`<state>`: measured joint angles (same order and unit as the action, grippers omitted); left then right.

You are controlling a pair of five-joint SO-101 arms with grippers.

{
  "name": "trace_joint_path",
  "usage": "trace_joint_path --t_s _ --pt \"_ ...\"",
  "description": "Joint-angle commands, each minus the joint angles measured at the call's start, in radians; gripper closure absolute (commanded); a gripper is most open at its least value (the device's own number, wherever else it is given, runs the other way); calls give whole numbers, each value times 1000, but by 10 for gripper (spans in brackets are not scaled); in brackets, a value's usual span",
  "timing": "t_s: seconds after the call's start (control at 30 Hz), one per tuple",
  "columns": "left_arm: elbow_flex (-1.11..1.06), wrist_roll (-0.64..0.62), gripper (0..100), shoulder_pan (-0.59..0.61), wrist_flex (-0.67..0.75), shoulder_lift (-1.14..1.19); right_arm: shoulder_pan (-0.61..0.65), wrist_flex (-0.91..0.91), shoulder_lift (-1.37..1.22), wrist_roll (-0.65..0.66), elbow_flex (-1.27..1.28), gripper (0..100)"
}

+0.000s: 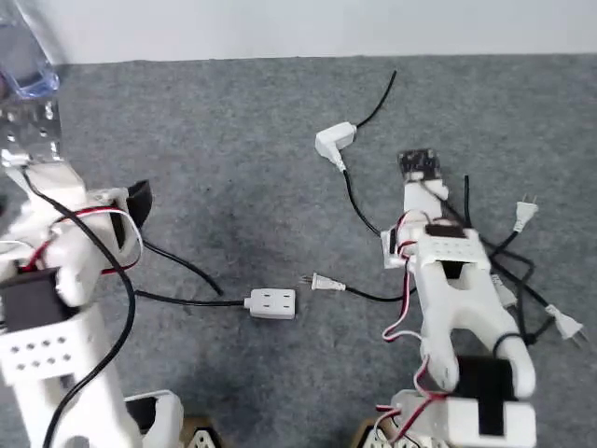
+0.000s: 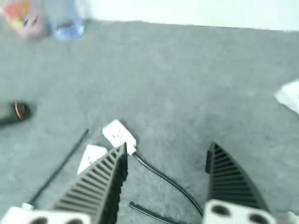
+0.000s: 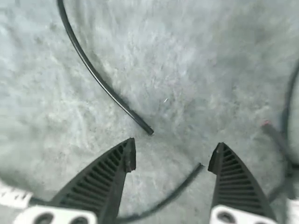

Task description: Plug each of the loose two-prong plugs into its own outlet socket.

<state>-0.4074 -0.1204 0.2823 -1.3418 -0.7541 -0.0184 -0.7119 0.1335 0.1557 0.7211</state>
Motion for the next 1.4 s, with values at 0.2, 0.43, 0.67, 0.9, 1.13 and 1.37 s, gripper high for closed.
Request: trace_joint_path --t_s 0.2,0.43,0.67,0.9,1.13,1.37 --pt "-786 2 739 -21 531 -216 226 -427 414 494 -164 740" --pt "-987 3 739 -97 717 -296 366 -404 326 655 -164 740" --pt "-1029 3 739 -97 841 -302 384 -311 96 799 -164 740" --pt "-1040 3 739 -94 899 -304 450 -271 -10 947 -166 740" --pt "-1038 3 739 -101 898 -304 461 -197 -127 941 -210 740" --pt "-1035 5 739 -101 896 -304 503 -234 -323 893 -367 740"
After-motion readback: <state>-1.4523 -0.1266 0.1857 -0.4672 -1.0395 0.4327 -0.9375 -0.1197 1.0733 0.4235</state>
